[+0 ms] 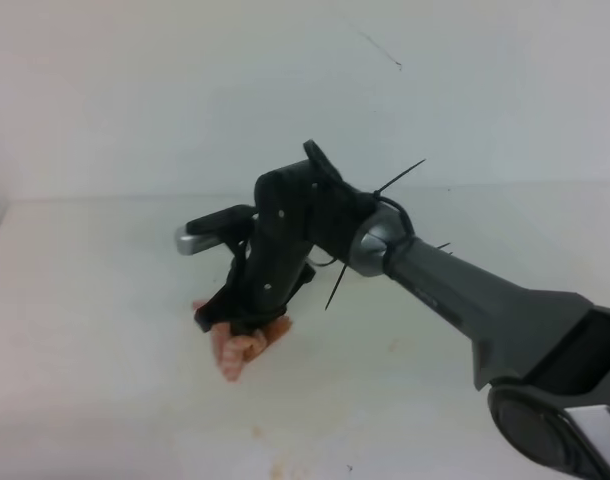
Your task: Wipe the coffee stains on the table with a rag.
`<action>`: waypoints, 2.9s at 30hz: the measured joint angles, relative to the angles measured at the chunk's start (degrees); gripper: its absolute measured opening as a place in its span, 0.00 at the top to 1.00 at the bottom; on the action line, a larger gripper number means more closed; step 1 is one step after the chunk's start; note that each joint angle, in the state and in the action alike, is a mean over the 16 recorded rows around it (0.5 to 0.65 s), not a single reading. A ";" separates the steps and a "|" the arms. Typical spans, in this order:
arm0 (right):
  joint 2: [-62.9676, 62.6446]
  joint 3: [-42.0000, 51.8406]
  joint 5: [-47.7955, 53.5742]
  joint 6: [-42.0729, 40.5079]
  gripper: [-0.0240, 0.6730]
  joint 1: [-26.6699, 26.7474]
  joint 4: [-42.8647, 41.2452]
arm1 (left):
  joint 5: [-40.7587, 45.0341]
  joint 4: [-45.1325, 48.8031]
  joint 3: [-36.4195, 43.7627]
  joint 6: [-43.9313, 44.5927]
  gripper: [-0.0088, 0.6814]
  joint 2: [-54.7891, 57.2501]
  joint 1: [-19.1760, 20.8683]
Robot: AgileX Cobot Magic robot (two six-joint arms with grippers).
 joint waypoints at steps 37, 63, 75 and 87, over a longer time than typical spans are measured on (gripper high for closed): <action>-25.77 1.09 4.47 -1.78 0.92 -16.81 -12.34 | 0.00 0.00 0.00 0.00 0.99 0.00 0.00; -52.02 34.54 -6.45 -10.27 0.92 -16.86 -9.38 | 0.00 0.00 0.00 0.00 0.99 0.00 0.00; -65.47 64.82 -20.63 -10.98 0.92 -16.86 -9.56 | 0.00 0.00 0.00 0.00 0.99 0.00 0.00; -64.31 77.76 -27.99 -11.16 0.92 -16.86 -9.50 | 0.00 0.00 0.14 0.00 0.99 -0.10 0.00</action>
